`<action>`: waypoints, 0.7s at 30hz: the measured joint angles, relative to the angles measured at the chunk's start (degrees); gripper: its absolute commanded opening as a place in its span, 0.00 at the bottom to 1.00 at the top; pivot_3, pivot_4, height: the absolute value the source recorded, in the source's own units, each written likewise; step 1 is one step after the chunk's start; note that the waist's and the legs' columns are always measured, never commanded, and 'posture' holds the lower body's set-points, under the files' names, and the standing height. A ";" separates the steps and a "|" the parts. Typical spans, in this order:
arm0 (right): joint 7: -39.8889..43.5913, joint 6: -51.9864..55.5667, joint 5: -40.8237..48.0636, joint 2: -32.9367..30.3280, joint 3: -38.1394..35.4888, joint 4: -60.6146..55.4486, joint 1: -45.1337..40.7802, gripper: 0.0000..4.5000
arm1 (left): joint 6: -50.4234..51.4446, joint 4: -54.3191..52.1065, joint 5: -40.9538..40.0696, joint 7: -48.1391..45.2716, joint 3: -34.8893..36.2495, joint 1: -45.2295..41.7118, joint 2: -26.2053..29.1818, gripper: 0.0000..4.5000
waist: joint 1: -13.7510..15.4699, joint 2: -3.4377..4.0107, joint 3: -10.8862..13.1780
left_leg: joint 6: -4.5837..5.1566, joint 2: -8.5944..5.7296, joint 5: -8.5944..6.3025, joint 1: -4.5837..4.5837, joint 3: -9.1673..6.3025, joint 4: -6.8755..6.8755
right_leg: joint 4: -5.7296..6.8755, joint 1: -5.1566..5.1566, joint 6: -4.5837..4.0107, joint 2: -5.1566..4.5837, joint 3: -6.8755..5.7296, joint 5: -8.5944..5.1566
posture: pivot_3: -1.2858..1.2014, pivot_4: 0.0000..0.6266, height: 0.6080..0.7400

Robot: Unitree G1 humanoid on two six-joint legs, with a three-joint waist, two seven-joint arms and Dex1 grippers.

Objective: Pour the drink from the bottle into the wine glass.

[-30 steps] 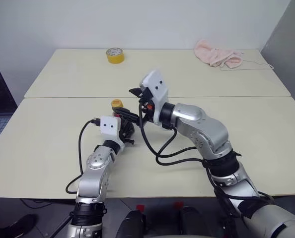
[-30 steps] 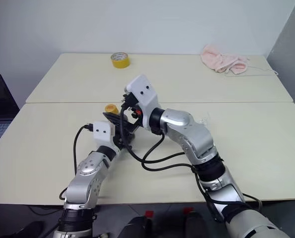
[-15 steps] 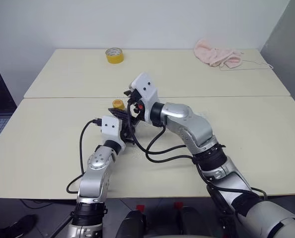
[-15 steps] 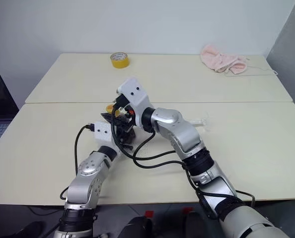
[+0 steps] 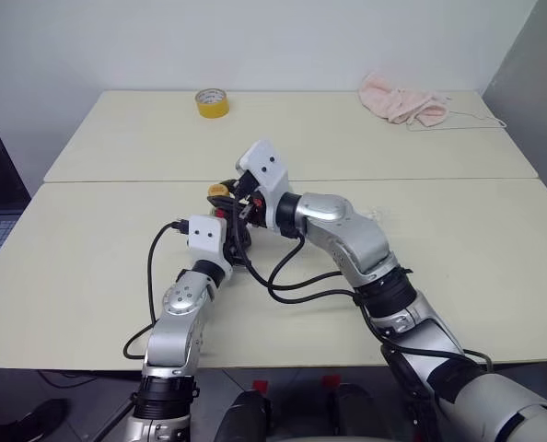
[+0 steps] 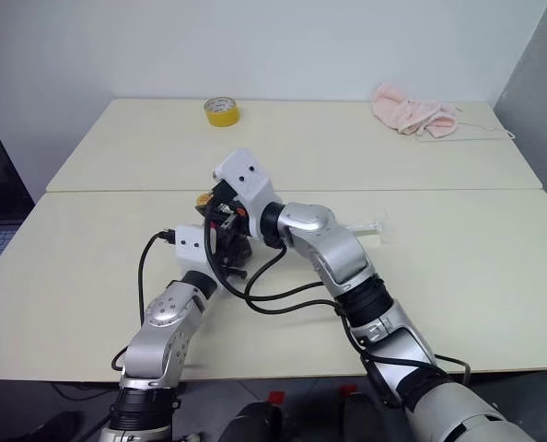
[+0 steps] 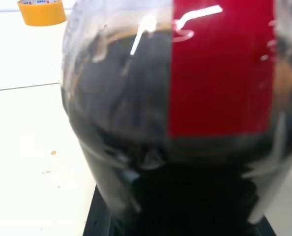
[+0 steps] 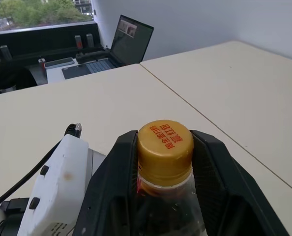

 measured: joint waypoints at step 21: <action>22.81 -32.21 -2.36 0.57 0.08 37.35 -16.04 0.49 | 4.10 -5.77 -0.51 0.03 1.68 3.79 1.32 0.18 | -0.43 0.03 0.02 | -0.02 0.04 0.00 0.03 0.10 -0.03 | -0.03 -0.03 -0.01 -0.02 0.03 0.00 | 0.52 0.24 1.00</action>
